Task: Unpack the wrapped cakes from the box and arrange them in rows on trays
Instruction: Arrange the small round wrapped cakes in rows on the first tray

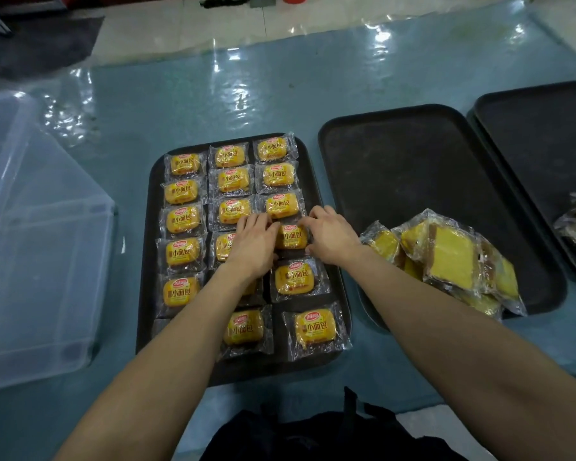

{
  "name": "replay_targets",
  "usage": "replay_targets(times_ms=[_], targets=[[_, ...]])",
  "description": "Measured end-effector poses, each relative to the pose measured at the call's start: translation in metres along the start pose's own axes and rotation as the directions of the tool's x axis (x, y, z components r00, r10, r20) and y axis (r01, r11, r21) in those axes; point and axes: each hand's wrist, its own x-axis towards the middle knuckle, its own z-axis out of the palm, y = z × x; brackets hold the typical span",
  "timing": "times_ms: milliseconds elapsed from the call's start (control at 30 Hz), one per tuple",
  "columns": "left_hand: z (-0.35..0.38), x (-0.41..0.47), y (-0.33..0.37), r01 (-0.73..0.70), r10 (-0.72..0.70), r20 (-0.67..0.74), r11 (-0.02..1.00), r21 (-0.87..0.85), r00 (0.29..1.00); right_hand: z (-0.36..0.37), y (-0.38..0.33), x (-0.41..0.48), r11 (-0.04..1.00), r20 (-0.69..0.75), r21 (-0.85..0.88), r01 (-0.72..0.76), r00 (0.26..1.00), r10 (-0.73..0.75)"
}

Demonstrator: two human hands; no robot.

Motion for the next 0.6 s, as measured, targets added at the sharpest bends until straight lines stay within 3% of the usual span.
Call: replay_targets(times_ms=[600], targets=[[0.0007, 0.005, -0.0038, 0.008, -0.007, -0.035, 1.0, 0.015, 0.999, 0.0031, -0.0009, 0.0043, 1.0, 0.028, 0.017, -0.011, 1.0, 0.01]])
